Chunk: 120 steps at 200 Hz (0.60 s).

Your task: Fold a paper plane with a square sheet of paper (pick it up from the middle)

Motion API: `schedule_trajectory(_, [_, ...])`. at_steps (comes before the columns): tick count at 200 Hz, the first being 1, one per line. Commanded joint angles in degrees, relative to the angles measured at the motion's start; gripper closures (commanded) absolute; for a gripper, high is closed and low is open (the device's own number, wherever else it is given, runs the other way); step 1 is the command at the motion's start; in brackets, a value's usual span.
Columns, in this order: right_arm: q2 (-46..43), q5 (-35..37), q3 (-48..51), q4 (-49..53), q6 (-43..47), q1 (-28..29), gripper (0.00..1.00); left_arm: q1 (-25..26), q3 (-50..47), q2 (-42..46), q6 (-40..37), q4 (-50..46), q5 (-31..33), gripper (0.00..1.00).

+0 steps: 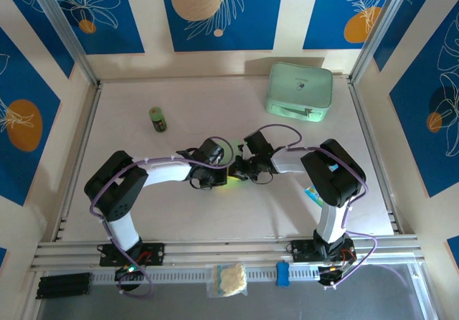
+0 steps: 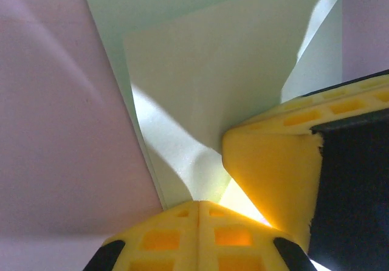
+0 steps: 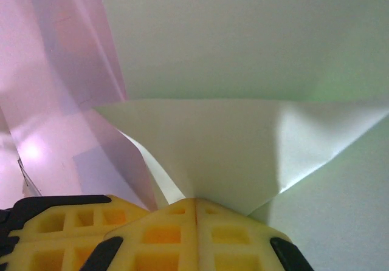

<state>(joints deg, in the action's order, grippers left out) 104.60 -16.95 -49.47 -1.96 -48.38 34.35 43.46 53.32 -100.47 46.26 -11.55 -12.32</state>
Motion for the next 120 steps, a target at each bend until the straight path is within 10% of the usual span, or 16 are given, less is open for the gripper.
schedule_trajectory(1, [2.25, 1.44, -0.21, 1.17, 0.31, -1.71, 0.98, -0.26, -1.69, -1.61, 0.31, -6.38, 2.14, 1.00])
schedule_trajectory(120, [5.88, 2.01, -6.54, 3.07, 5.36, -16.31, 0.98, -0.23, -4.45, -3.19, -1.32, -6.18, 0.58, 1.00])
